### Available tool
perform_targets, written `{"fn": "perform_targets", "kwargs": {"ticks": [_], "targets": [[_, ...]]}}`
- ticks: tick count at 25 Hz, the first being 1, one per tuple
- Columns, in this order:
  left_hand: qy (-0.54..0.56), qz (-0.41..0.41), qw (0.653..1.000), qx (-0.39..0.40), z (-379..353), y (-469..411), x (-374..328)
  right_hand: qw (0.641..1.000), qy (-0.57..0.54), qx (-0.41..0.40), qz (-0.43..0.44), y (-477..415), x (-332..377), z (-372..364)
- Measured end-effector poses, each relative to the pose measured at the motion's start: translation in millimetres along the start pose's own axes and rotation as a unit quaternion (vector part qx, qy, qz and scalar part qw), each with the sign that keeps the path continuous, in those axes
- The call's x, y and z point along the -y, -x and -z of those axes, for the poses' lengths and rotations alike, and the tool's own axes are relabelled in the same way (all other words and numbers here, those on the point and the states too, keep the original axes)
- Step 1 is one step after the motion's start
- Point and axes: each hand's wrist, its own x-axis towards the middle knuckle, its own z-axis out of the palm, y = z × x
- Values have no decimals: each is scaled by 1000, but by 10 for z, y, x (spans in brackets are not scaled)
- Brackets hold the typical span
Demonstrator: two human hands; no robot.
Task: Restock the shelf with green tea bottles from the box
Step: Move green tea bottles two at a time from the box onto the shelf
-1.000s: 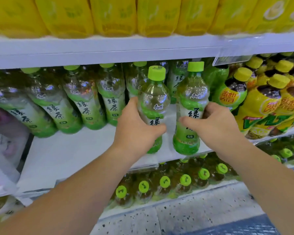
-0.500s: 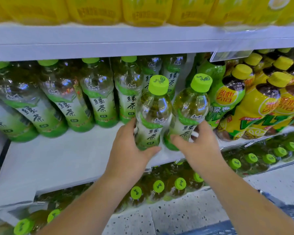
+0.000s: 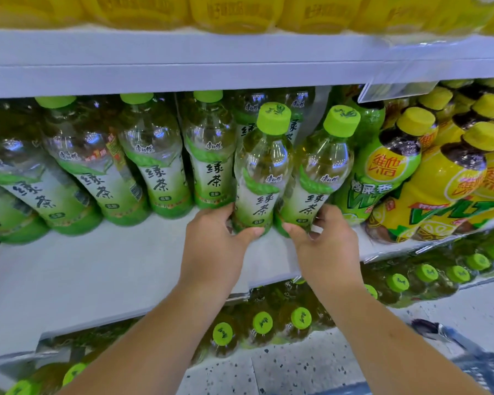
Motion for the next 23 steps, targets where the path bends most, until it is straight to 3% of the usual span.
{"fn": "perform_targets", "kwargs": {"ticks": [12, 16, 23], "targets": [[103, 121, 979, -125, -363, -86, -68, 997, -55, -44, 27, -254, -63, -251], [116, 119, 976, -144, -421, -37, -39, 996, -68, -57, 13, -242, -96, -278], [163, 207, 951, -160, -493, -197, -23, 997, -23, -56, 40, -270, -134, -321]]}}
